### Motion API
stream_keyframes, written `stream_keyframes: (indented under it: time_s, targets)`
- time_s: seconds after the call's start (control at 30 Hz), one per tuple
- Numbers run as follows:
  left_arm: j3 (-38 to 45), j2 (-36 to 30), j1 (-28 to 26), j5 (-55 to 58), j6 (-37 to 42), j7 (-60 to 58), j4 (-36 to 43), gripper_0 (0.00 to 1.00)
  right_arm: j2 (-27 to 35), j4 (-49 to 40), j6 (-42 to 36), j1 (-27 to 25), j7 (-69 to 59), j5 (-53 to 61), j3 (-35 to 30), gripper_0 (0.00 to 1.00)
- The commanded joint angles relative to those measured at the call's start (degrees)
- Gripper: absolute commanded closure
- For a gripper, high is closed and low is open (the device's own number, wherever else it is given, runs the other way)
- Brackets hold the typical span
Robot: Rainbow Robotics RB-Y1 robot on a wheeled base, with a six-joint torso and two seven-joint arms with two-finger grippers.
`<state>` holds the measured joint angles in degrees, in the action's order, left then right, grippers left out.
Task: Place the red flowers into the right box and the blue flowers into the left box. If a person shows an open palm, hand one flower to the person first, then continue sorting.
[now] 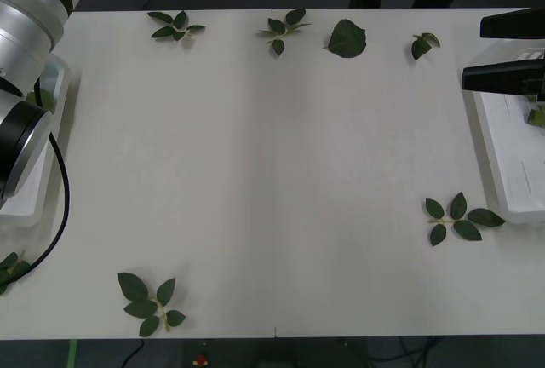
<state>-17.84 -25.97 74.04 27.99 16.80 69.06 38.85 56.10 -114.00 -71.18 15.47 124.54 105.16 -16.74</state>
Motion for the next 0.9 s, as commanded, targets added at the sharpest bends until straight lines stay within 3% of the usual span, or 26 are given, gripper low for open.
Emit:
stream_keyframes:
  time_s: [0.03,0.33,0.9]
  targets:
    - [-5.5,1.8,6.0,-1.4,-7.9,4.6,-5.3,1.00,3.0,-2.1,-0.3,-0.5,2.9,0.8,-1.7,0.00]
    - [-9.0,4.2,6.0,-3.5,-25.6,5.8,-11.2,1.00,3.0,-2.4,-0.3,-0.6,2.9,0.7,-1.7,0.00]
    - [-9.0,5.0,6.0,-4.5,-26.8,5.6,-11.4,1.00,3.0,-2.5,-0.3,-0.6,3.0,0.8,-1.7,0.00]
